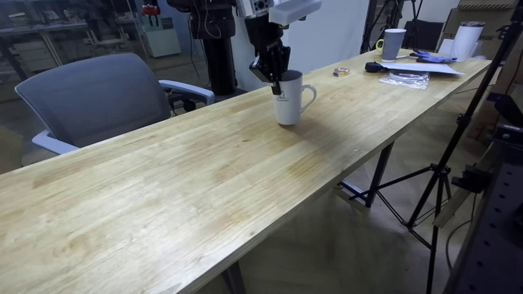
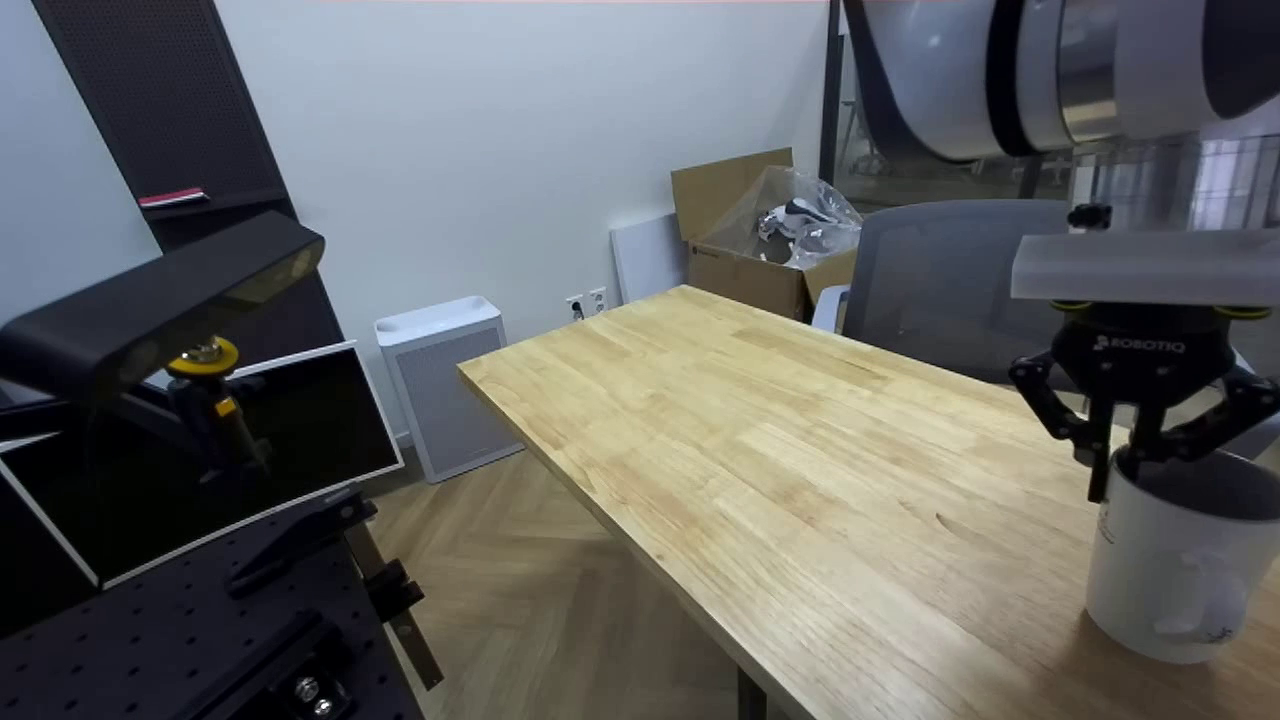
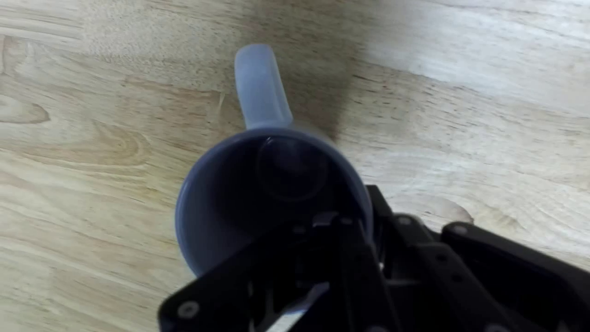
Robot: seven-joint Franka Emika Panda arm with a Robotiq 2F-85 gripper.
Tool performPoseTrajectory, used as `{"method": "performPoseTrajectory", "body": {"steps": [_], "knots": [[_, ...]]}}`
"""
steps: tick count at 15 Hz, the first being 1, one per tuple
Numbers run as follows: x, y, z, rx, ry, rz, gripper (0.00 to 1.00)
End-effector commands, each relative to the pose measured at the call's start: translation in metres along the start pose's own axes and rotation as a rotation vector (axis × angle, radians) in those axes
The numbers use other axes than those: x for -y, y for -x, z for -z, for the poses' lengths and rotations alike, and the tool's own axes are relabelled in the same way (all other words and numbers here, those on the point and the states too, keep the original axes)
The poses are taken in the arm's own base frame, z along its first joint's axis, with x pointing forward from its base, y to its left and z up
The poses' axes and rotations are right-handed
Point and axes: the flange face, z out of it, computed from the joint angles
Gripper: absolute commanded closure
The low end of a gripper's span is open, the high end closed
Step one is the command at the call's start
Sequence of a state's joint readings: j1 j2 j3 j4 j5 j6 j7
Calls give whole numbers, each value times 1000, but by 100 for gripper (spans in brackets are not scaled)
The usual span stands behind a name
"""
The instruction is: Move the mug to the left then to the right
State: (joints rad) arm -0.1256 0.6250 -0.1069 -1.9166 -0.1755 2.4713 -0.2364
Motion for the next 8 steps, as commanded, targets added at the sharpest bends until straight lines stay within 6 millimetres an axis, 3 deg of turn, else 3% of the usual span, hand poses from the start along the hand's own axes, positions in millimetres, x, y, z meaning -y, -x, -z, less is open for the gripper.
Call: {"method": "performPoseTrajectory", "body": {"steps": [1, 8], "knots": [[-13, 15, 10, -48, -20, -28, 97], [-25, 25, 0, -58, -51, -58, 97]]}}
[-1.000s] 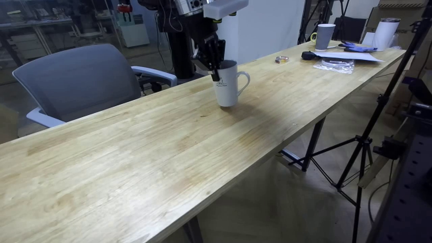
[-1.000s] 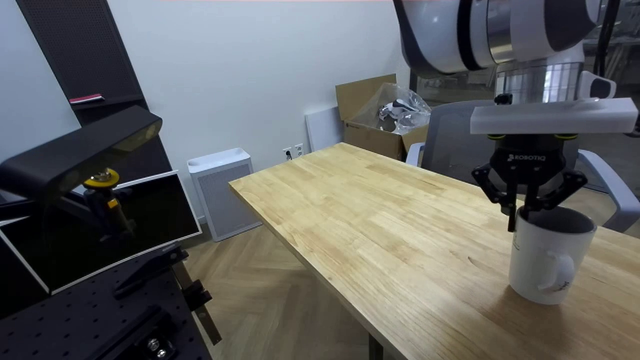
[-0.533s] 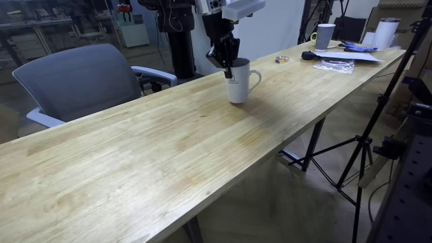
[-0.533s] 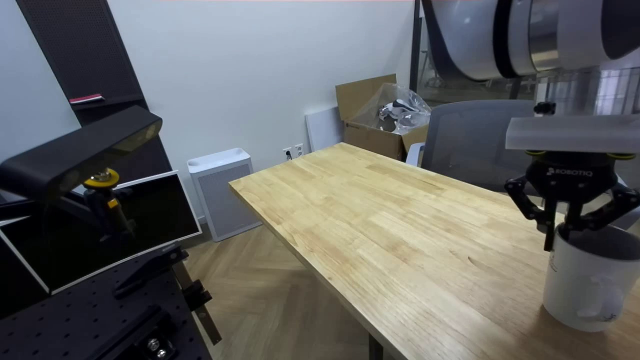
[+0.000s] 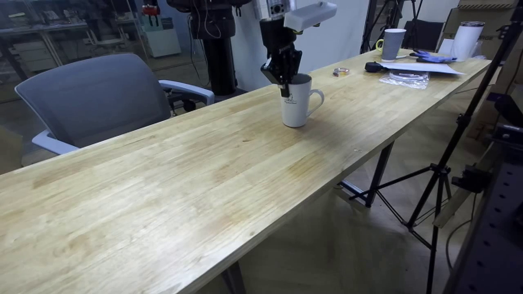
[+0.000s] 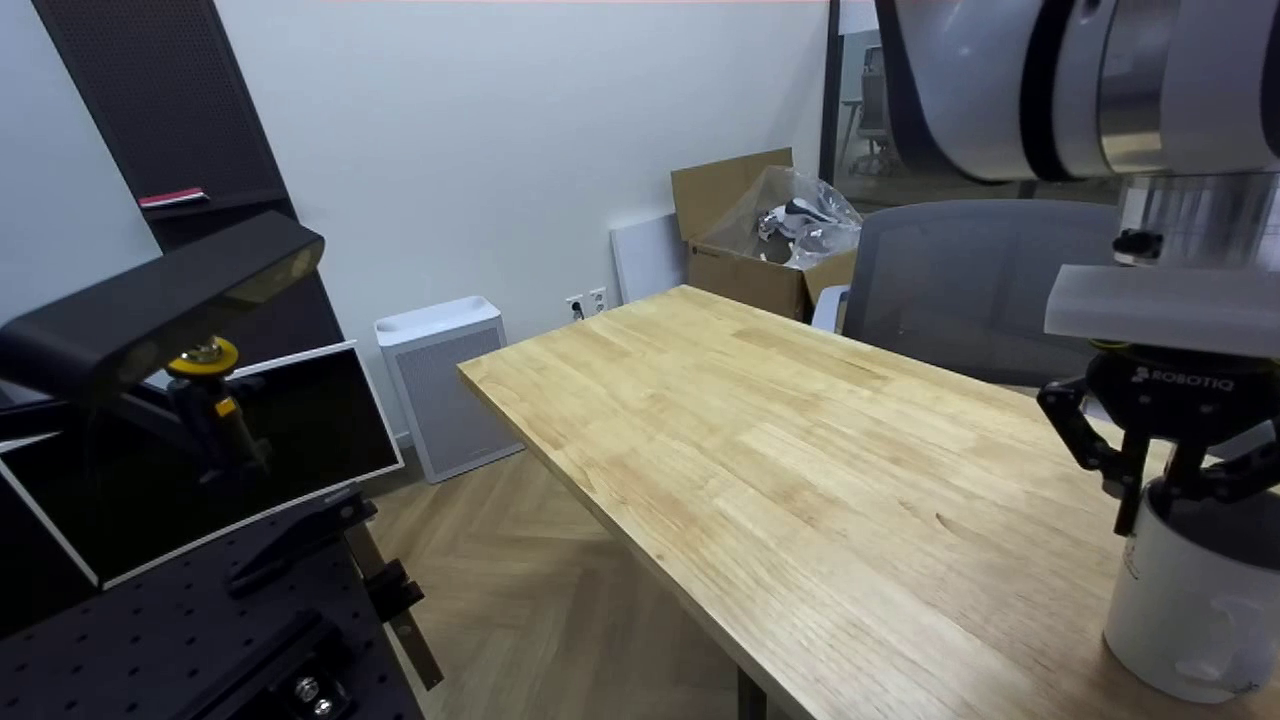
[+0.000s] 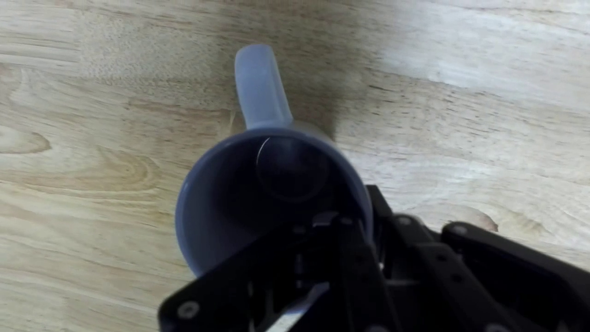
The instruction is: Move the mug to the left then to the right
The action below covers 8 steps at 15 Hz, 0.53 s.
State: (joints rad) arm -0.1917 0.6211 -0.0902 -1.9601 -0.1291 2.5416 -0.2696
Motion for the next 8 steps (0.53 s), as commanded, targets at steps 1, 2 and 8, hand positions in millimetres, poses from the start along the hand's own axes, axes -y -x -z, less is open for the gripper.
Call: {"method": "performPoseTrajectory", "body": {"steps": [1, 2, 8], "knots": [[-3, 6, 13, -18, -13, -7, 76], [-3, 6, 13, -18, -12, -10, 64], [-2, 2, 18, -16, 1, -14, 26]]}}
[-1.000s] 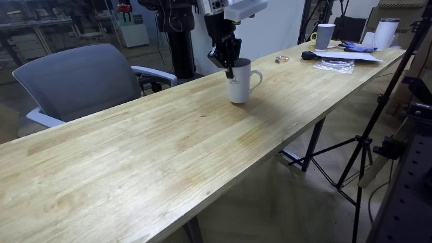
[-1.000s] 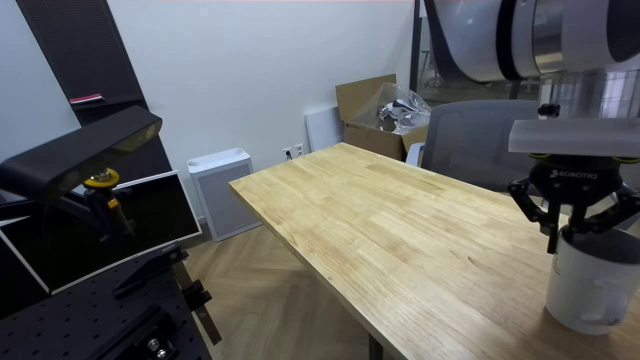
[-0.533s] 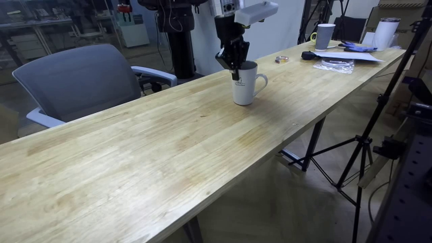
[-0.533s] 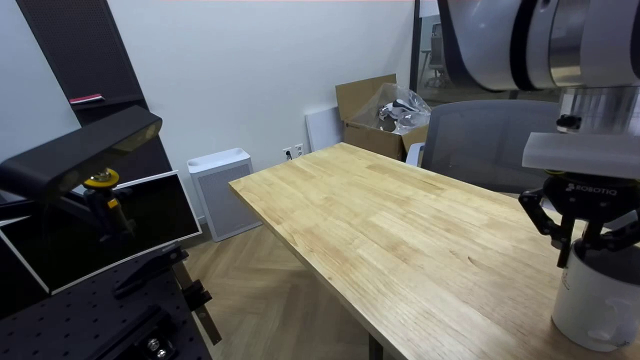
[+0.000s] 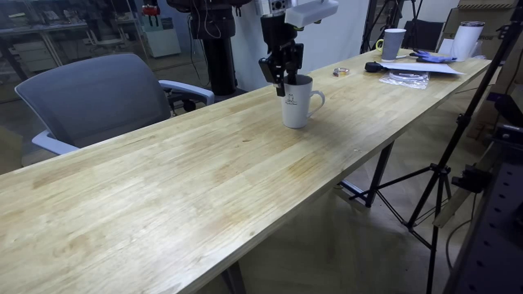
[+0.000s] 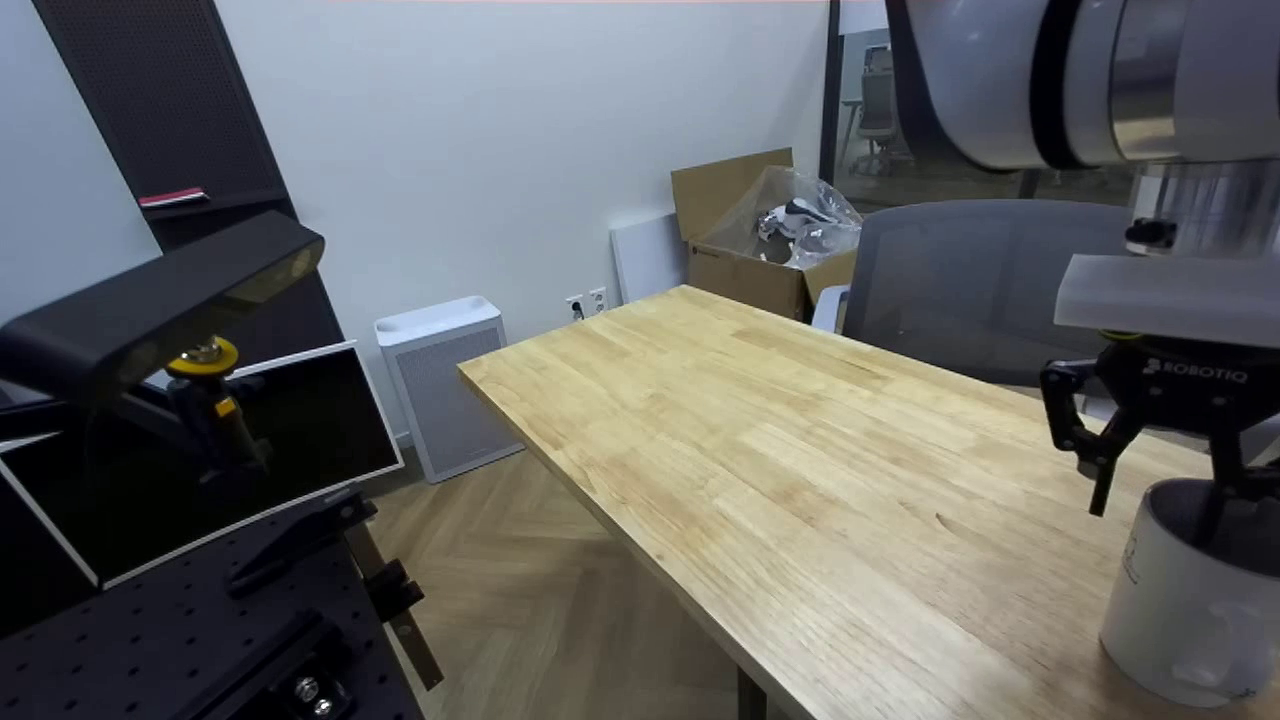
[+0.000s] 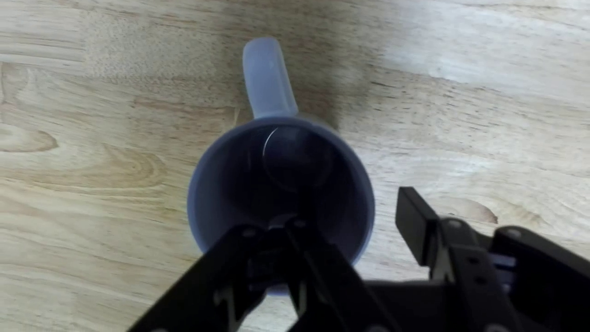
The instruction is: Move the mug to the left then to the right
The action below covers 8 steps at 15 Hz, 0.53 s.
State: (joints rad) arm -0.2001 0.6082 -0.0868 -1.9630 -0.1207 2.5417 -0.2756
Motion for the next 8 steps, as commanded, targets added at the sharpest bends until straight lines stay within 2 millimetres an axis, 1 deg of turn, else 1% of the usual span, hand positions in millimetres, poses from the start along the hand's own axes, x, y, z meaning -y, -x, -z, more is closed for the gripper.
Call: {"method": "performPoseTrajectory", "body": {"steps": [1, 3, 4, 8], "knots": [[3, 0, 13, 1, 13, -10, 18], [9, -4, 18, 13, 30, -9, 5], [14, -7, 23, 15, 31, -3, 1], [33, -19, 46, 24, 22, 16, 0]]}}
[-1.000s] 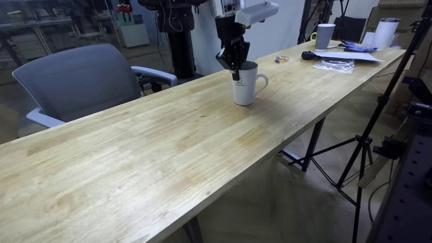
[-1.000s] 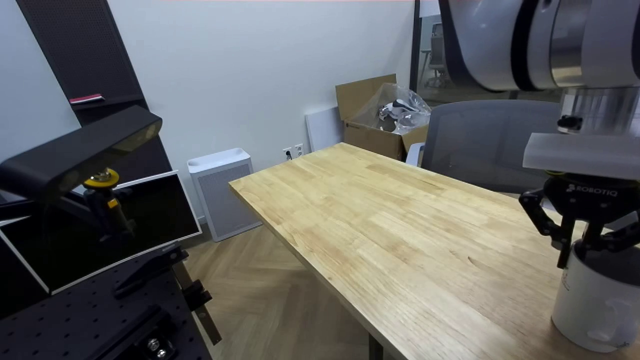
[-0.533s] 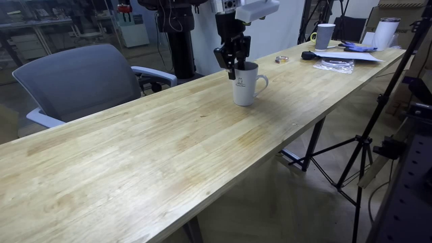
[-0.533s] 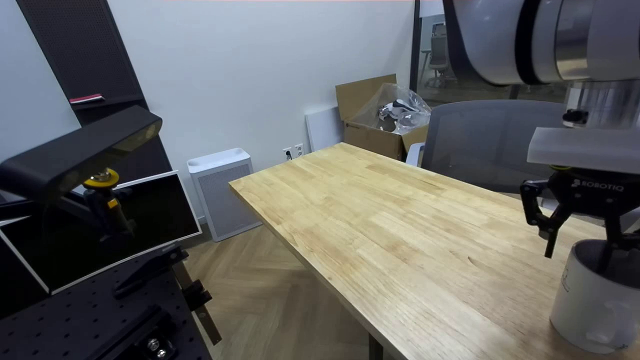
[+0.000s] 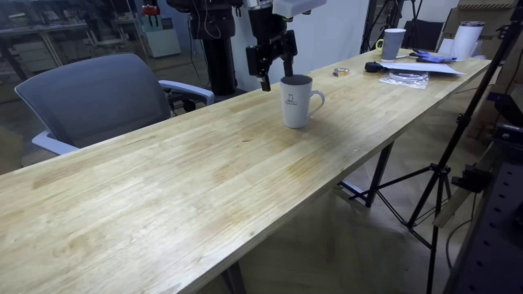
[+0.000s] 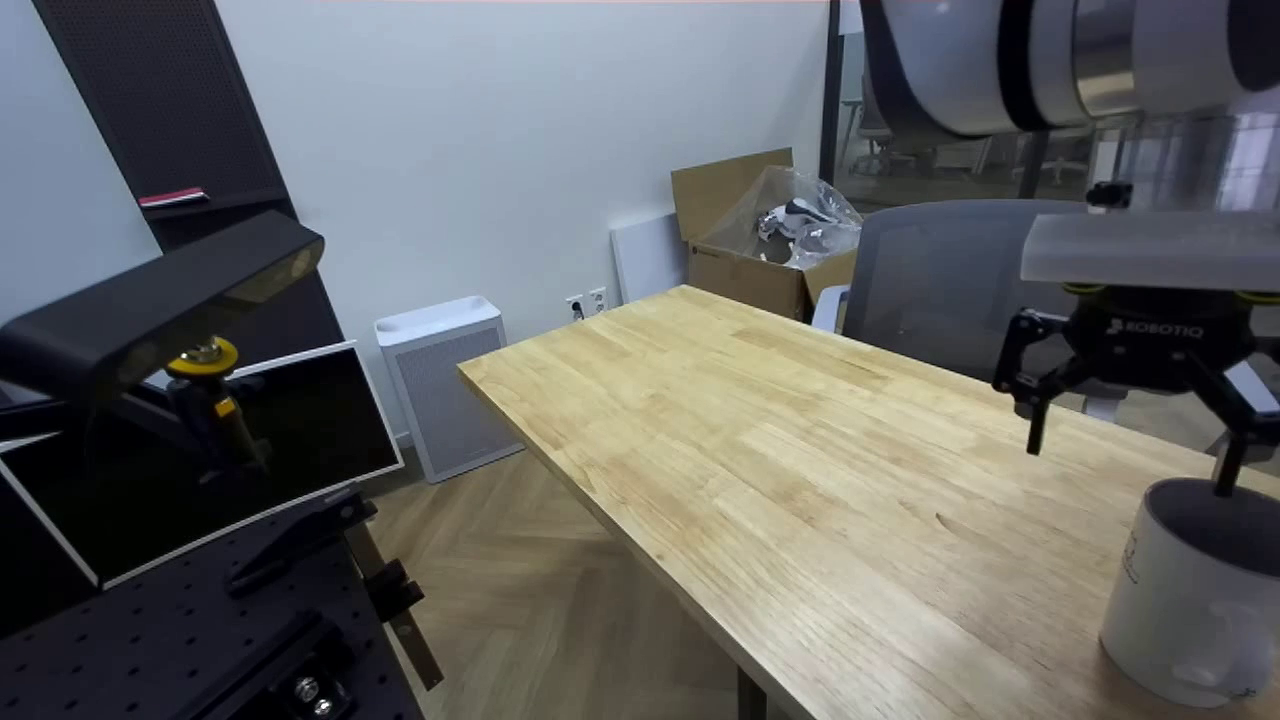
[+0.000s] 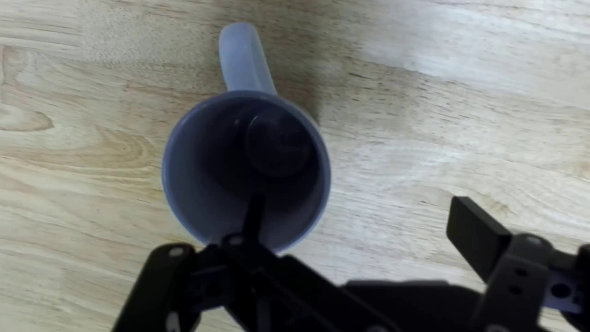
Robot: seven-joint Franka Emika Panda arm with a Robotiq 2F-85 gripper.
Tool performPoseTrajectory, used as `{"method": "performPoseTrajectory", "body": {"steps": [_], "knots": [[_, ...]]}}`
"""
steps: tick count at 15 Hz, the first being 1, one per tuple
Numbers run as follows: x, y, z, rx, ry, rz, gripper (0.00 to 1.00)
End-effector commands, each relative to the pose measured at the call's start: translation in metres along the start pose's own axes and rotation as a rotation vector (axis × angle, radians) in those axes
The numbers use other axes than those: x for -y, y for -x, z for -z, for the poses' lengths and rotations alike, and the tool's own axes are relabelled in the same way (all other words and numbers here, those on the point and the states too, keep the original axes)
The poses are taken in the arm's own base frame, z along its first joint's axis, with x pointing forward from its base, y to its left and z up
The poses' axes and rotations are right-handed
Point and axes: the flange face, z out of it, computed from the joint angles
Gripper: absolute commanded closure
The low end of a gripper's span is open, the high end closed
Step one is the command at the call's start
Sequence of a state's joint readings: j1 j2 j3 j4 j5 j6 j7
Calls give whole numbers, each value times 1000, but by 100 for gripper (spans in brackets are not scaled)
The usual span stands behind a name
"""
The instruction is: Move the mug to the left then to the right
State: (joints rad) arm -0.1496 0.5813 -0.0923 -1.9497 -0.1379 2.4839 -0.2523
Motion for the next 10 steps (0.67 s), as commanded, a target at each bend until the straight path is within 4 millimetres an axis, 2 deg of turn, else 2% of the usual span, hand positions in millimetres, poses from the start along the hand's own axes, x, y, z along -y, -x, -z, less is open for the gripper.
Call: {"method": "performPoseTrajectory", "body": {"steps": [1, 4, 5, 10], "knots": [[14, -10, 34, 9, 5, -9, 0], [23, -14, 49, 27, 13, 13, 0], [20, -13, 35, 12, 1, 28, 0], [23, -14, 43, 18, 1, 34, 0]]}}
